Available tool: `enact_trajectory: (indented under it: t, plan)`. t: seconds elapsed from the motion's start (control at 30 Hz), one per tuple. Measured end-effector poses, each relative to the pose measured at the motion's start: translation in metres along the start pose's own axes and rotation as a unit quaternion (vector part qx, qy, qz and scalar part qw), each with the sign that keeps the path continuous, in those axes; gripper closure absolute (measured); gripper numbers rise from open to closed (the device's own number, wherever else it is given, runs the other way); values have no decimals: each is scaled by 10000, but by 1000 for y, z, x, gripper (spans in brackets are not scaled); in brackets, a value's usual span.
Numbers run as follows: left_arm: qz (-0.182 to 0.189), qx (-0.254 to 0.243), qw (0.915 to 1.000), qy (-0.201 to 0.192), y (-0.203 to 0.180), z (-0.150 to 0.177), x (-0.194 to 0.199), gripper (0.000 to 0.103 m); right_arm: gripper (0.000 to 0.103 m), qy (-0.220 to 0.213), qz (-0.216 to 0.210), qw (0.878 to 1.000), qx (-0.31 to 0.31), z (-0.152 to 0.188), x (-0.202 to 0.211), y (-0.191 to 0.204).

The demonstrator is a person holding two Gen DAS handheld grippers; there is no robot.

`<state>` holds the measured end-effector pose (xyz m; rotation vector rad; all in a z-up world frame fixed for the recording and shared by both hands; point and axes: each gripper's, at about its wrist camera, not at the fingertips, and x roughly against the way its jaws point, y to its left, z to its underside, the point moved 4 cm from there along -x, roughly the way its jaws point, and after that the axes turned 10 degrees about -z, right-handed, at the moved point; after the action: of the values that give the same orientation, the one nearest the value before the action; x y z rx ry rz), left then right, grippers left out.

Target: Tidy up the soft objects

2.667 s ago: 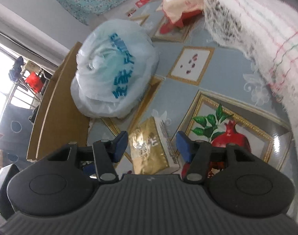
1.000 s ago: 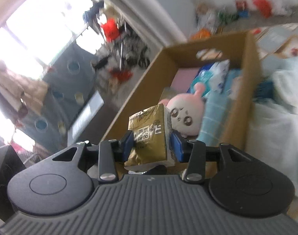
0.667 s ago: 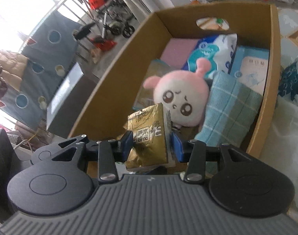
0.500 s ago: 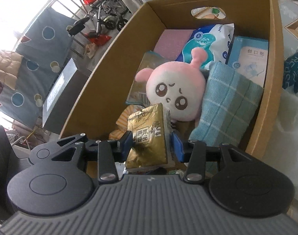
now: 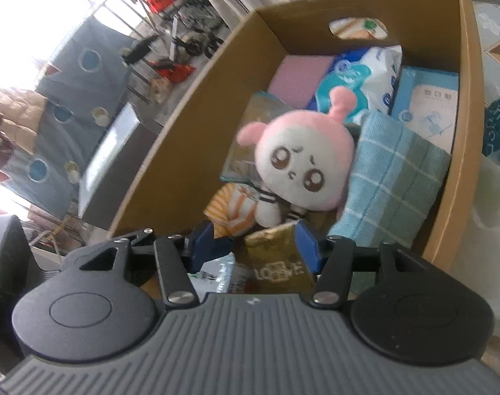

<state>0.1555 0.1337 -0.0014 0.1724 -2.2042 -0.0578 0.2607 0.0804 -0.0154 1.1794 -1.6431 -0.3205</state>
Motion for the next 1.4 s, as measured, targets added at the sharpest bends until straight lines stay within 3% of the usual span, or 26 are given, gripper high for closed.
enact_trajectory:
  t: [0.2, 0.27, 0.4, 0.67, 0.93, 1.17, 1.4]
  plan:
    - [-222, 0, 9968, -768, -3, 2, 45, 12, 32, -1043, -828, 9911, 92, 8, 57, 14]
    - [-228, 62, 9945, -1016, -3, 7, 61, 7, 20, -1499, -1097, 9825, 145, 22, 83, 16]
    - [-137, 220, 9892, -1439, -6, 21, 91, 0, 10, -2120, -1295, 9686, 48, 59, 124, 9]
    - [244, 484, 9838, -1711, -26, 42, 120, 0, 1, -2928, -241, 9555, 253, 132, 175, 7]
    - [-309, 574, 9837, -1673, -43, 61, 125, 0, 1, -2818, 1388, 9470, 677, 181, 183, 18]
    - [-269, 437, 9843, -1690, -57, 77, 132, 0, 1, -2768, 2251, 9320, 636, 203, 182, 15]
    - [-167, 222, 9890, -1450, -71, 87, 124, 0, 1, -2849, 2812, 9144, 604, 215, 186, 16]
